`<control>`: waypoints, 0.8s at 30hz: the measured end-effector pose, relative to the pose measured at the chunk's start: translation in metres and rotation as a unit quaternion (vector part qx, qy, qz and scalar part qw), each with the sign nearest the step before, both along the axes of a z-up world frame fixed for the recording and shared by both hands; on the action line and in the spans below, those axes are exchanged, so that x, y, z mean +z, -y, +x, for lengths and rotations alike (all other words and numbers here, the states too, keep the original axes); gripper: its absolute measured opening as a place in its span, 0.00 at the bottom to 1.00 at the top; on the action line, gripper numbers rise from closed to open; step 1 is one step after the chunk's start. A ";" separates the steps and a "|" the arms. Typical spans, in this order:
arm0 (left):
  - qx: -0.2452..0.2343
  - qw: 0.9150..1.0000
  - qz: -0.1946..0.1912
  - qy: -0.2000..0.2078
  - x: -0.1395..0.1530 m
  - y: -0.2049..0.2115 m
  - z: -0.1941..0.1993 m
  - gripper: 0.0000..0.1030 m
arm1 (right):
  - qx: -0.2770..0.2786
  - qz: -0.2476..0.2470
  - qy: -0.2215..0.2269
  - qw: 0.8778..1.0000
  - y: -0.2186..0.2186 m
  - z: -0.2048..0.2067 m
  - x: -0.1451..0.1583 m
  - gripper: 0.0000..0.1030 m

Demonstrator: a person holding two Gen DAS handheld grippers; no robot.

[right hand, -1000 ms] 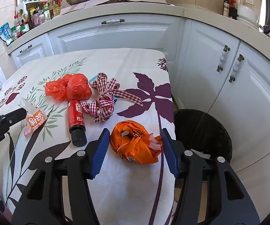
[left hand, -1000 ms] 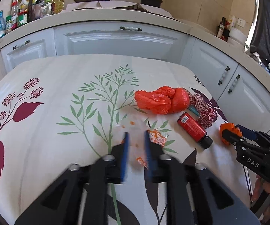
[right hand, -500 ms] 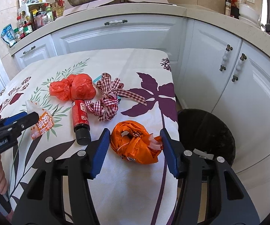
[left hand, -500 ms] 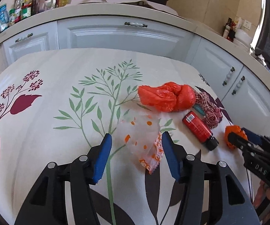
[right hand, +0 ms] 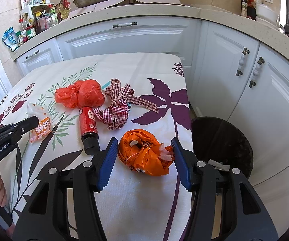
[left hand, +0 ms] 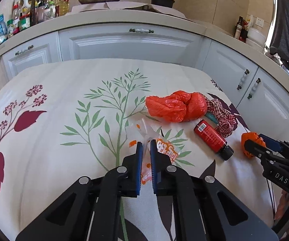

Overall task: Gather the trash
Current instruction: 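Grasp the orange plastic bag with the right tool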

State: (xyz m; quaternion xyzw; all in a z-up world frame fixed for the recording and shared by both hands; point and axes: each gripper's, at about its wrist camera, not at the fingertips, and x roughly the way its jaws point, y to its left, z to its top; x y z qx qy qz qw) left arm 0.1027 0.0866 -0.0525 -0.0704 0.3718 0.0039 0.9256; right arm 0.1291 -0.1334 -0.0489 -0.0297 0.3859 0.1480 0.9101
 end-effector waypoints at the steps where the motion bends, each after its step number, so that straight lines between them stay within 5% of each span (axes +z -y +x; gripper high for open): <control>1: 0.000 1.000 0.003 0.002 0.001 0.000 -0.001 0.08 | -0.001 0.002 0.002 1.000 0.001 -0.001 0.001 0.51; 24: -0.033 0.997 0.026 0.066 0.047 0.049 -0.010 0.08 | -0.054 0.036 0.071 0.995 0.051 -0.024 0.036 0.51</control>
